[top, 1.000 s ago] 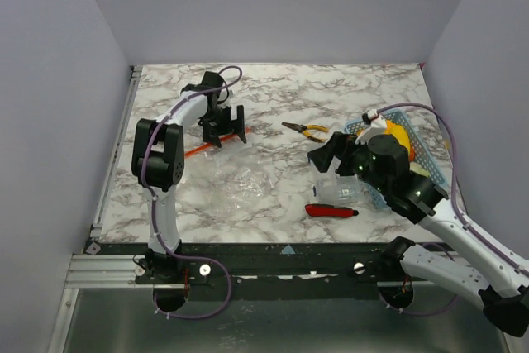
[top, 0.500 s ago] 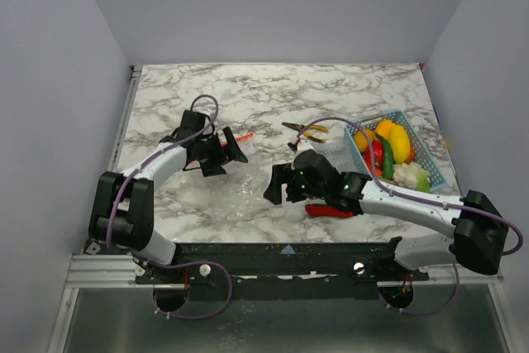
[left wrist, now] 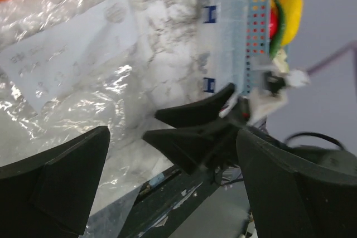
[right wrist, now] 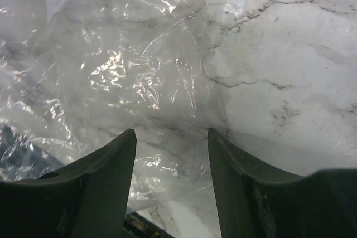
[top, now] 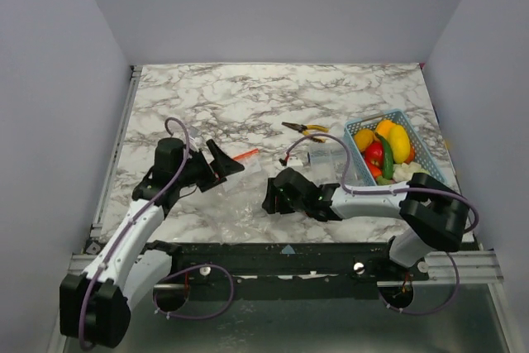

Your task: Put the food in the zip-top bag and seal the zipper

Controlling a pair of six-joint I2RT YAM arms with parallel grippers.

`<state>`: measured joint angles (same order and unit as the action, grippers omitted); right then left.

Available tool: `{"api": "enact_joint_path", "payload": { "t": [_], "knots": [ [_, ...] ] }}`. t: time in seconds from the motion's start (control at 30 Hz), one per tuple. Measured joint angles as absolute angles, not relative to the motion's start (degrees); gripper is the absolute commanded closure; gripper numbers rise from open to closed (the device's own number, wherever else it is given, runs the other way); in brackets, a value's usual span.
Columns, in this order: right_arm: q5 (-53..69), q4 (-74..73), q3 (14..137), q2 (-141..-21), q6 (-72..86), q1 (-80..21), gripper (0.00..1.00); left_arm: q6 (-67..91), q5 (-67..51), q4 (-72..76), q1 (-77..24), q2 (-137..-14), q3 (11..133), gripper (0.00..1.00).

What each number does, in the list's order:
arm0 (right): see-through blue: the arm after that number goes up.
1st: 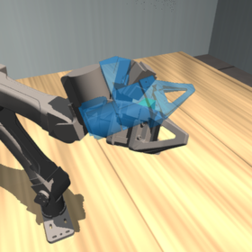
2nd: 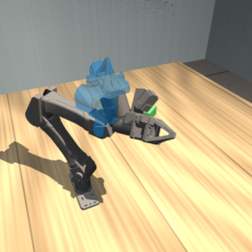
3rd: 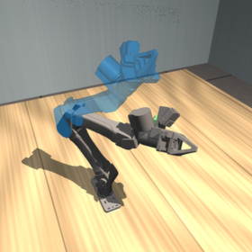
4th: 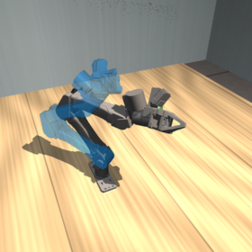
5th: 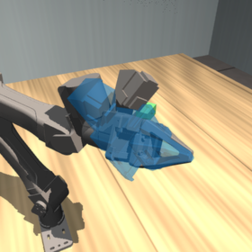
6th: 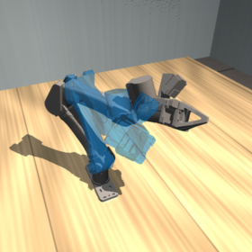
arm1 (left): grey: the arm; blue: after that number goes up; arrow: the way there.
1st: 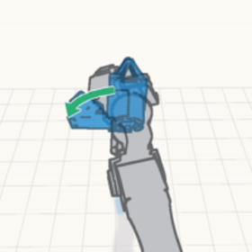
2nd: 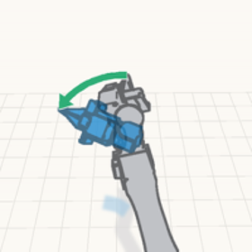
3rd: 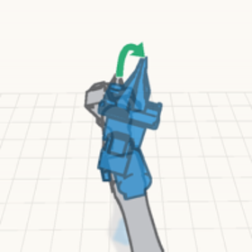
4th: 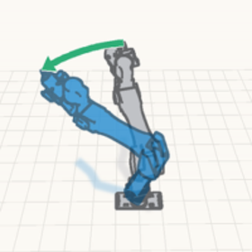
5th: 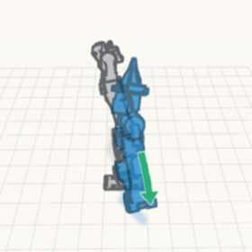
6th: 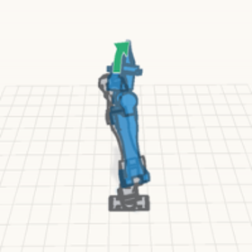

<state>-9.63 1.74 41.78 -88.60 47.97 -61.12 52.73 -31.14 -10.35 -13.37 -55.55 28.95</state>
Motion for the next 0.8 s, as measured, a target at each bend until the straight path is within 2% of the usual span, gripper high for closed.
{"api": "enact_joint_path", "payload": {
  "t": [0.13,0.3,0.4,0.53,0.63,0.8],
  "knots": [
    [-15.46,2.42,43.94,-92.95,47.20,-61.10,0.43,48.10,-29.41,-19.31,-13.34,-46.44,37.39,0.01],
    [-24.25,-0.16,53.04,-101.06,42.04,-58.35,0.43,39.57,-23.00,-29.52,-13.34,-38.87,49.80,0.01],
    [-29.52,-3.75,60.90,-106.65,36.84,-55.24,0.37,35.92,-19.25,-33.61,-13.34,-35.57,52.90,0.02],
    [-33.69,-10.72,72.51,-110.91,31.00,-53.15,0.18,31.64,-14.11,-38.00,-13.34,-33.71,54.06,0.01],
    [-33.95,-16.69,79.26,-110.32,31.44,-53.63,0.14,29.47,-10.76,-41.65,-13.34,-33.67,54.76,0.01],
    [-29.30,-19.33,77.69,-104.31,37.12,-58.02,0.14,25.91,-3.73,-44.01,-13.34,-30.48,55.02,0.01]
  ]
}}
